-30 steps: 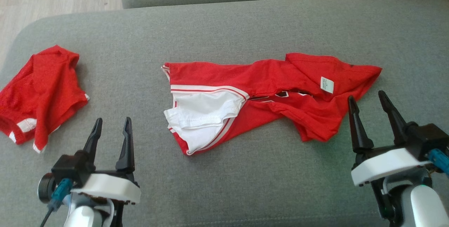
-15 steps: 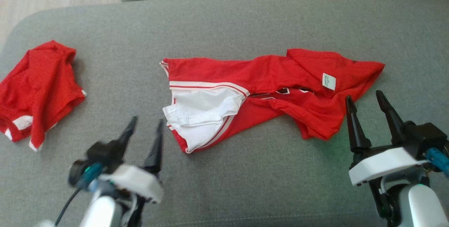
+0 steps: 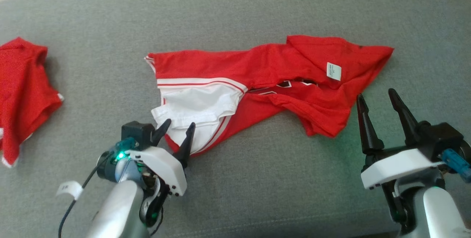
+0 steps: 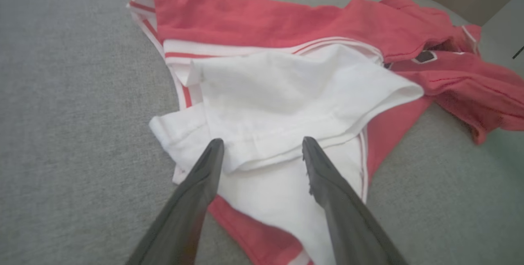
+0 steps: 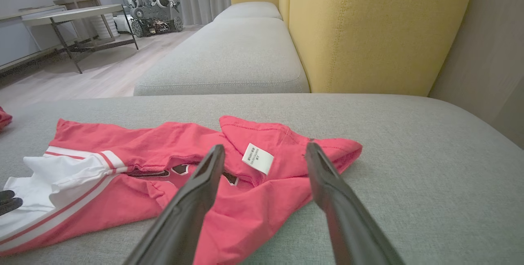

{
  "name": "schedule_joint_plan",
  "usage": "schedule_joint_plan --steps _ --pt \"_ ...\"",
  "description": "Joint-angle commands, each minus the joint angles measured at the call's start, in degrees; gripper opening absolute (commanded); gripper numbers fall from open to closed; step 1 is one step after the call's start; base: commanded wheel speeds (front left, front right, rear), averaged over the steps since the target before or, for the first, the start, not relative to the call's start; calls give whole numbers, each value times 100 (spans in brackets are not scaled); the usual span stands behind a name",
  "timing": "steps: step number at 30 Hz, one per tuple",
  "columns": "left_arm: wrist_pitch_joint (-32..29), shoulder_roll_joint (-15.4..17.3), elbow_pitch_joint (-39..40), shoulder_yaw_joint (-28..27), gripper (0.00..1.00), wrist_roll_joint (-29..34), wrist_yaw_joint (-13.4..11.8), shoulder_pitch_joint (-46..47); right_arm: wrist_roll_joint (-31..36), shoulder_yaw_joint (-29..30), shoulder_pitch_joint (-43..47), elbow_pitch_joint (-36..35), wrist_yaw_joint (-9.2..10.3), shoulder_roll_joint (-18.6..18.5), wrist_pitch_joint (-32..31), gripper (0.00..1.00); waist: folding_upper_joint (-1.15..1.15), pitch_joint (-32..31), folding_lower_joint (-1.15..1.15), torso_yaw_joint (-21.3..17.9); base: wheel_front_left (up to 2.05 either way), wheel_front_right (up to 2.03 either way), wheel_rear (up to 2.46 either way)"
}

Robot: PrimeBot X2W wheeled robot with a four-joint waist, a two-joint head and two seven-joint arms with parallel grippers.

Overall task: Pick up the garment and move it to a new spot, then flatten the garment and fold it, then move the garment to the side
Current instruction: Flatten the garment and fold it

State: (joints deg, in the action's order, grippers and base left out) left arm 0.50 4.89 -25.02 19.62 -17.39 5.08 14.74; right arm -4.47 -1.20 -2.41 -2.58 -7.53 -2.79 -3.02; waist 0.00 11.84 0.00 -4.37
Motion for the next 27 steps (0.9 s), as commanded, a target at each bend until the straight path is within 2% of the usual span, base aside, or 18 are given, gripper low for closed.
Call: schedule_joint_plan --steps 1,9,10,11,12,13,27 --pt "-8 23 32 -207 100 -38 -20 305 -27 -114 -215 -159 4 -16 47 100 0 56 0 -52 0 0 0" --pt "81 1 -307 -221 100 -119 -44 507 -49 -76 -248 -125 4 -12 80 100 0 129 0 -66 0 0 0" --pt "88 -4 -323 -210 84 -134 -35 517 -58 -72 -250 -118 4 -11 83 100 0 130 0 -56 0 0 0" --pt "88 -6 -338 -193 37 -145 -26 523 -68 -69 -251 -110 4 -11 87 100 0 129 0 -45 0 0 0" --pt "69 -7 -362 -174 10 -155 -17 523 -80 -65 -253 -100 4 -11 89 100 0 126 0 -32 0 0 0" --pt "68 0 -377 -154 0 -147 -14 526 -91 -67 -258 -92 4 -11 91 100 0 124 0 -21 0 0 0" --pt "516 77 -49 -66 0 -30 -132 557 -158 88 -535 187 4 -47 13 100 0 101 0 110 0 0 0"
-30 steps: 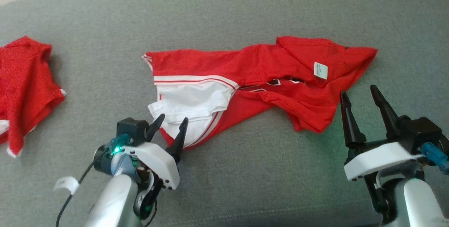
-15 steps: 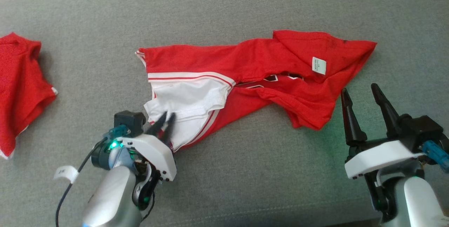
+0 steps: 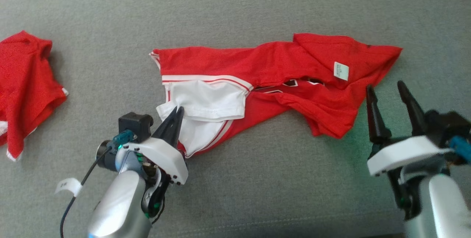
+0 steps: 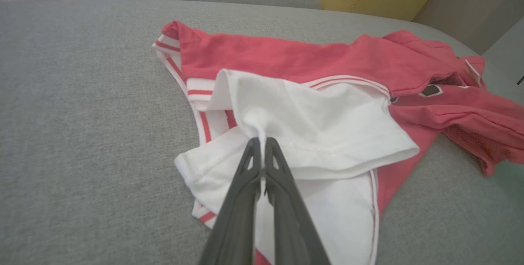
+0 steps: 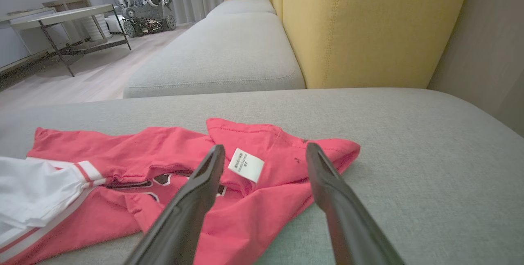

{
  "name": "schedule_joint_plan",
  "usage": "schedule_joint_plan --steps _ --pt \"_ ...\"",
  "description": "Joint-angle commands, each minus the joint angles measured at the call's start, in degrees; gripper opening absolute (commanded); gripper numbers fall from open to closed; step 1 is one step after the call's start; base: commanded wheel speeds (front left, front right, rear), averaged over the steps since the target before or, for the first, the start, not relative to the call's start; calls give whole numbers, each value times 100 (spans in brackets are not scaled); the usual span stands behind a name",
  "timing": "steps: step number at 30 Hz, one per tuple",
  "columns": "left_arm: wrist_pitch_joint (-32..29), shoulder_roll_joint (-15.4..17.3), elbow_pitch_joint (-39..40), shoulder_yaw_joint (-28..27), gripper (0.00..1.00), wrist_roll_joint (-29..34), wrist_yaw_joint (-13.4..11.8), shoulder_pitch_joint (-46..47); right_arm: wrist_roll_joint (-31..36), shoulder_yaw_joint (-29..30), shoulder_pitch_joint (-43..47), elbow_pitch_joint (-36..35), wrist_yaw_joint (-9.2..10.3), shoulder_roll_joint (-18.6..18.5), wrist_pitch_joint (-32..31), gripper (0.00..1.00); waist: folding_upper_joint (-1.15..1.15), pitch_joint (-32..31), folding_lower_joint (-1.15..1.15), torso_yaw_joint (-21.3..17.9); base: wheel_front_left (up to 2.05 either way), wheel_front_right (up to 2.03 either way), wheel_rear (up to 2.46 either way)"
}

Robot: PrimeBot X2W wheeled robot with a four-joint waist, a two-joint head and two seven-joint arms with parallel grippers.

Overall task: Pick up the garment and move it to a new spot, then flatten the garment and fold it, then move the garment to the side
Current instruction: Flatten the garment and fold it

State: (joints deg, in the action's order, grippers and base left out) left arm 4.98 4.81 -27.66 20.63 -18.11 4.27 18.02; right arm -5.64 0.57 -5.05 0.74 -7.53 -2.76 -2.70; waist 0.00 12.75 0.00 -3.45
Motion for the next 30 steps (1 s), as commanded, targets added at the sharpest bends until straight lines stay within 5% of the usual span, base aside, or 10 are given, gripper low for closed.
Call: schedule_joint_plan --steps 1,13,25,26,27,28,30 --pt "68 85 251 -157 0 43 -56 230 -54 -38 -349 -53 4 -92 -40 100 0 25 0 42 0 0 0" --pt "51 -2 520 106 0 62 -47 518 -395 128 -2198 2175 4 -713 -716 100 0 482 0 466 0 0 0" --pt "217 -80 399 277 0 4 -45 756 -725 -376 -3345 3833 4 -991 -1024 100 0 739 0 668 0 0 0" --pt "232 -81 376 282 0 -3 -45 767 -779 -432 -3390 3924 4 -993 -1052 50 0 741 0 667 0 0 0" --pt "246 -81 355 283 0 -9 -46 775 -831 -490 -3431 3993 4 -1000 -1055 17 0 744 0 663 0 0 0" --pt "260 -80 336 284 0 -14 -48 785 -872 -540 -3469 4036 4 -1019 -1016 0 0 750 0 659 0 0 0" --pt "286 -76 306 284 0 -19 -60 800 -949 -610 -3513 4102 4 -1062 -910 0 0 751 0 648 0 0 0"
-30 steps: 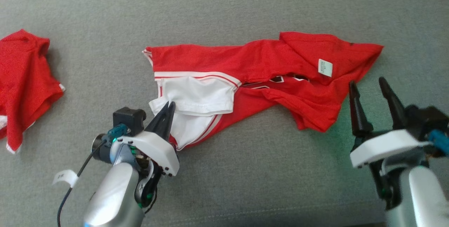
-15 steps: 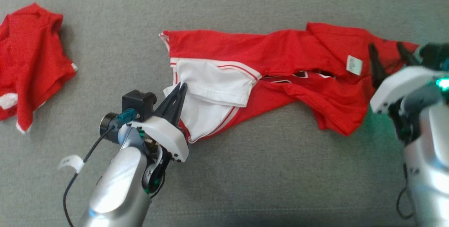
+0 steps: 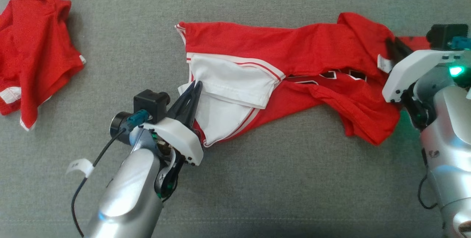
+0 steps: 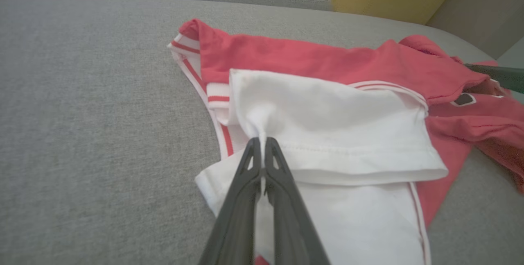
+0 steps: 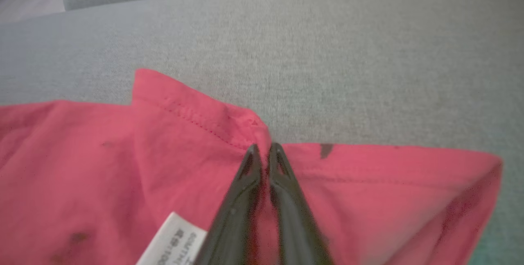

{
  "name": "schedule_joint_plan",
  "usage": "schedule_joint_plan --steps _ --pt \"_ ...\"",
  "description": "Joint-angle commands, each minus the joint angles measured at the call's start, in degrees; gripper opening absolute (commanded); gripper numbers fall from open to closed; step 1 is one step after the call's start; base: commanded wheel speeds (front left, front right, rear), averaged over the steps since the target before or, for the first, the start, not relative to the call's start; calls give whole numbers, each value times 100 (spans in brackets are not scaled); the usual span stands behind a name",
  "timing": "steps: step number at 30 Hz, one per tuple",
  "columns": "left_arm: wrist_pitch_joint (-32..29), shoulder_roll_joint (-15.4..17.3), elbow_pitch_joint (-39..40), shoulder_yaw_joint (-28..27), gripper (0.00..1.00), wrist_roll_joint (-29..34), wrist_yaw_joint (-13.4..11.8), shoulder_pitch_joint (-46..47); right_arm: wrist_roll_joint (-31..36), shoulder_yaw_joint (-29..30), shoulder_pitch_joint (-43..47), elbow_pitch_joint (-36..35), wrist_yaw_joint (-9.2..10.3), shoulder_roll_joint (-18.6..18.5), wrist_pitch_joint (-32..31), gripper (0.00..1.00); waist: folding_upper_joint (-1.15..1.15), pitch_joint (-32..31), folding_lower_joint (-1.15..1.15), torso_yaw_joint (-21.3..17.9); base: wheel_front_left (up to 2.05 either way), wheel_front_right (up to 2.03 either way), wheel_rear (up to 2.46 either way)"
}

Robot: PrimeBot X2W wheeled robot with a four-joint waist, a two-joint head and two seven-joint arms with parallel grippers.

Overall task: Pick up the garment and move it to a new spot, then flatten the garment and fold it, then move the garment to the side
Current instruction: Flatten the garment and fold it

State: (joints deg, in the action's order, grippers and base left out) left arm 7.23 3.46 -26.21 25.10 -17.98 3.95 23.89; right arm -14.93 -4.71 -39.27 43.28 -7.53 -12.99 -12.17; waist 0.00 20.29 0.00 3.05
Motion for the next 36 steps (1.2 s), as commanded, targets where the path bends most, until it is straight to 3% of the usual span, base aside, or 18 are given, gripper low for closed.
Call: schedule_joint_plan --steps 1,10,16,21,26,36 --pt "79 62 153 -164 0 -33 -38 218 -50 -110 -106 -156 4 -63 147 0 0 -8 0 -9 0 0 0" --pt "241 187 190 -296 0 -114 -165 128 -94 -79 91 -469 4 -178 876 0 0 -165 0 -114 0 0 0" --pt "423 321 527 -500 0 -183 -330 -6 -39 139 425 -1151 4 -158 1207 0 0 -356 0 -215 0 0 0" --pt "622 526 1382 -787 0 -173 -495 -87 -5 409 745 -2148 4 -128 1336 0 0 -599 0 -274 0 0 0" --pt "640 843 2572 -1040 0 -47 -622 -6 54 669 965 -3470 4 -120 1083 0 0 -888 0 -301 0 0 0" --pt "-153 1251 4130 -1272 0 24 -624 1125 70 1062 833 -5855 4 -163 184 0 0 -1480 0 -270 0 0 0"
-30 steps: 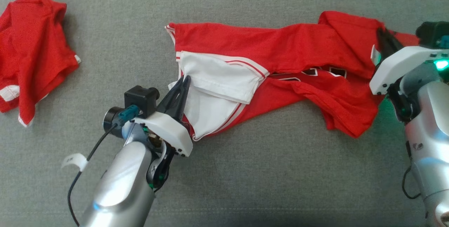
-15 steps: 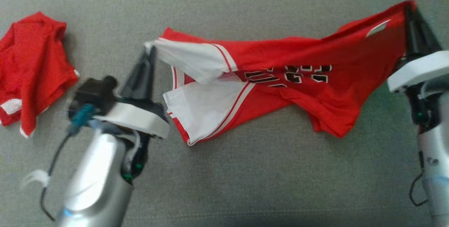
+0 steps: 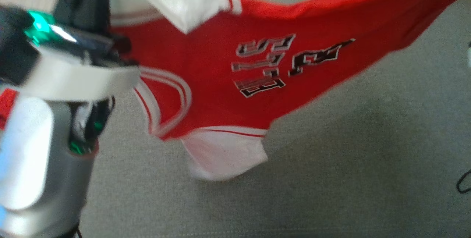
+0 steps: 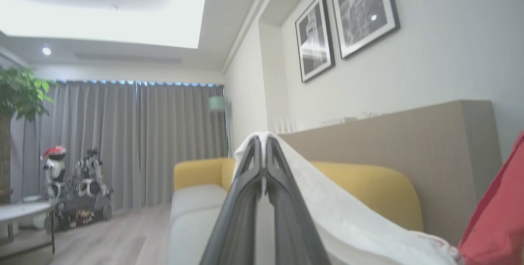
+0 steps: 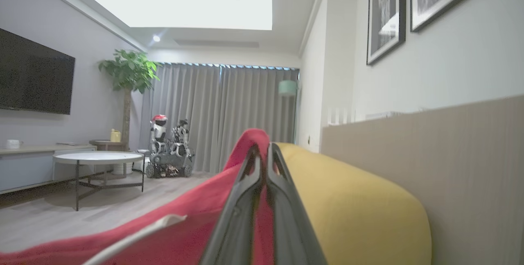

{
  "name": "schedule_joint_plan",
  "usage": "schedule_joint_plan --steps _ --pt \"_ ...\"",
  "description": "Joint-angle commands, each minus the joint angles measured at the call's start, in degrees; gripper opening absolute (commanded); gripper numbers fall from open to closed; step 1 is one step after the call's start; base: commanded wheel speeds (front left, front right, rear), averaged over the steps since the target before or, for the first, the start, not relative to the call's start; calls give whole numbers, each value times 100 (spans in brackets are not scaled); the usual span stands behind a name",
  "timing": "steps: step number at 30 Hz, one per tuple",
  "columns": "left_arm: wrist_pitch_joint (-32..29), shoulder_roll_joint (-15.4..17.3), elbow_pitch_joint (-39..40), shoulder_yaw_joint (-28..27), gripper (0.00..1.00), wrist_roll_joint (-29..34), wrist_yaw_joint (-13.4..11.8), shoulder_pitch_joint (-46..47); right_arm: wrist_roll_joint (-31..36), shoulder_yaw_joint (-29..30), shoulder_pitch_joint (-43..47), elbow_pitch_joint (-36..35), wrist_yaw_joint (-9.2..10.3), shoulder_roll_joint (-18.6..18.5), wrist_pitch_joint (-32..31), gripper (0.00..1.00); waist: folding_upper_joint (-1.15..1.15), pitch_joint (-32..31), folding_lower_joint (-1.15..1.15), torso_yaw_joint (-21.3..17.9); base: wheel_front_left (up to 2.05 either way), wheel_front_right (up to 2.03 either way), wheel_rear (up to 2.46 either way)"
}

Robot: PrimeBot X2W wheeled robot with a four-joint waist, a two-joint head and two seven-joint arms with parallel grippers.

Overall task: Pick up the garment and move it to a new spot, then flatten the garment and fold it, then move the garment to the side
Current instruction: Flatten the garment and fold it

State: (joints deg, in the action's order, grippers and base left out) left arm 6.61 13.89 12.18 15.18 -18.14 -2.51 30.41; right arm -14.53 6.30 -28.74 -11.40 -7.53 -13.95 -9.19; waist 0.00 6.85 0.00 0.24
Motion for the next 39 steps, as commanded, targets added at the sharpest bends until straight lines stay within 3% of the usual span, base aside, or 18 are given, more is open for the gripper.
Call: schedule_joint_plan --steps 1,9,17,22,30,32,33,39 --pt "-90 208 291 -280 0 40 22 473 31 -38 -220 -387 4 -68 -113 0 0 -136 0 11 0 0 0" --pt "-543 183 531 -131 0 51 126 1462 -5 182 -516 -1034 4 -65 -697 0 0 -407 0 -29 0 0 0" --pt "-594 77 94 -47 0 -83 204 1853 -111 228 -584 -844 4 87 -956 0 0 -358 0 -49 0 0 0" --pt "-463 16 -577 0 0 -134 329 2241 -283 132 -914 -428 4 223 -988 0 0 -116 0 -63 0 0 0" --pt "211 -210 -2640 119 0 -87 643 3586 -669 -246 -2399 1365 4 412 -582 0 0 212 0 -123 0 0 0" --pt "402 -267 -3216 147 0 -57 697 3981 -724 -326 -2796 1989 4 476 -380 0 0 256 0 -147 0 0 0" --pt "554 -317 -3769 140 0 -27 721 4352 -745 -430 -3170 2628 4 554 -95 0 0 294 0 -183 0 0 0" --pt "747 -513 -5272 38 0 -47 670 5108 -465 -804 -4183 4601 4 744 687 0 0 652 0 -216 0 0 0"
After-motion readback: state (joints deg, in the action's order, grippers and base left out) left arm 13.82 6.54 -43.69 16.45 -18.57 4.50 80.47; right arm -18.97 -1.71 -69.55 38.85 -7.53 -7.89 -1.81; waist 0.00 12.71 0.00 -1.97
